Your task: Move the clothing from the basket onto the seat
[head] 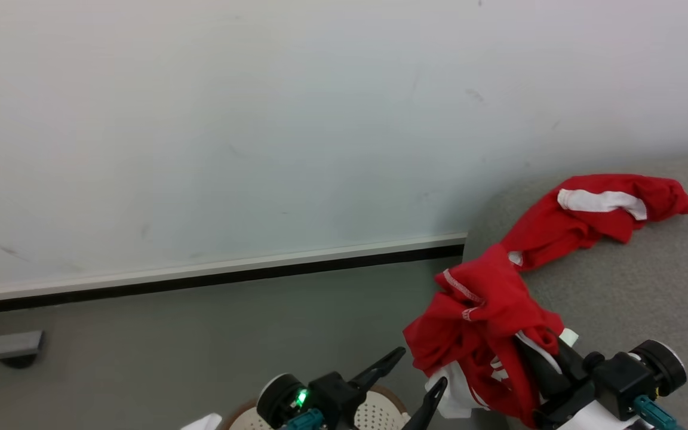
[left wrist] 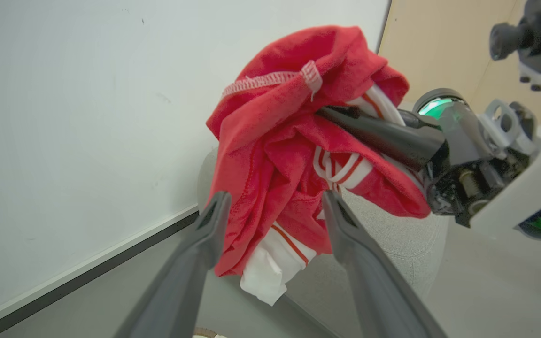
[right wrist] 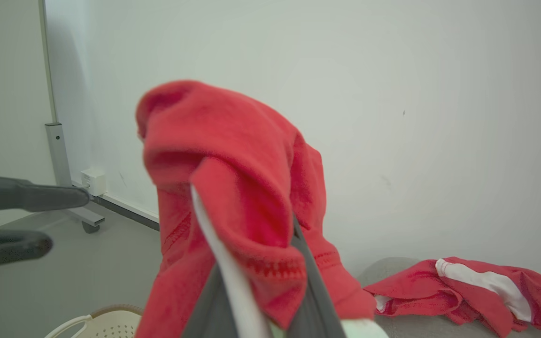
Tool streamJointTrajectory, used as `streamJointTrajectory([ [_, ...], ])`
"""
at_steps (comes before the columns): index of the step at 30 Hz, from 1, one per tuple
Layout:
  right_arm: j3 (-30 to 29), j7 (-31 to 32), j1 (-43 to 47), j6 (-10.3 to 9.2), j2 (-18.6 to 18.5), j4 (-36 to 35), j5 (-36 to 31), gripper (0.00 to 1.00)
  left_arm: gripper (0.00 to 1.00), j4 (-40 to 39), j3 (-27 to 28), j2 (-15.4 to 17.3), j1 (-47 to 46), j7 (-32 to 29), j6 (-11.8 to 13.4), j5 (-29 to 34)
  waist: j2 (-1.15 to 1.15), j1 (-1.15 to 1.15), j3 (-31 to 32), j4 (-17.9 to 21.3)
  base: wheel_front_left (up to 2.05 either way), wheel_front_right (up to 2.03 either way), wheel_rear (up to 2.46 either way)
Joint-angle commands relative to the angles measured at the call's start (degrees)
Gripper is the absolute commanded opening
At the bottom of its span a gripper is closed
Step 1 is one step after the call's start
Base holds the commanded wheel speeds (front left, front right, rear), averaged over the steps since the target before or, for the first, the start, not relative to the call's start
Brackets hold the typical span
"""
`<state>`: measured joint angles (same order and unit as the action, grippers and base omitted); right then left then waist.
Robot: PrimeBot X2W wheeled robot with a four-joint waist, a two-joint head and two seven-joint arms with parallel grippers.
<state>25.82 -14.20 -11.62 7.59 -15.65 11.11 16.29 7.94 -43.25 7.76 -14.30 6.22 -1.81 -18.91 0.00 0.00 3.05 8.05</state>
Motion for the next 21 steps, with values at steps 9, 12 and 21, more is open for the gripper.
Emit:
streamJointTrajectory([
  [9,-6.75,0.38,2.5,-0.19,-0.99,-3.24,-1.58,0.0,1.0,3.45,-0.87,-1.55,-2.06,3.09,-0.23,0.43,0.0,0.0,-3.55,10.4,0.0,0.0,0.0],
  [12,-7.96,0.33,2.98,-0.19,-0.78,-3.91,-1.79,0.0,1.0,4.29,-1.11,-1.63,-2.42,3.51,-0.41,0.36,0.0,0.0,-4.37,12.15,0.0,0.0,0.0],
  [21,-9.51,0.21,3.43,-0.19,-0.1,-5.04,-1.94,0.0,1.0,5.58,-1.56,-1.49,-3.79,3.85,-0.55,0.56,0.0,0.0,-6.56,13.59,0.0,0.0,0.0],
])
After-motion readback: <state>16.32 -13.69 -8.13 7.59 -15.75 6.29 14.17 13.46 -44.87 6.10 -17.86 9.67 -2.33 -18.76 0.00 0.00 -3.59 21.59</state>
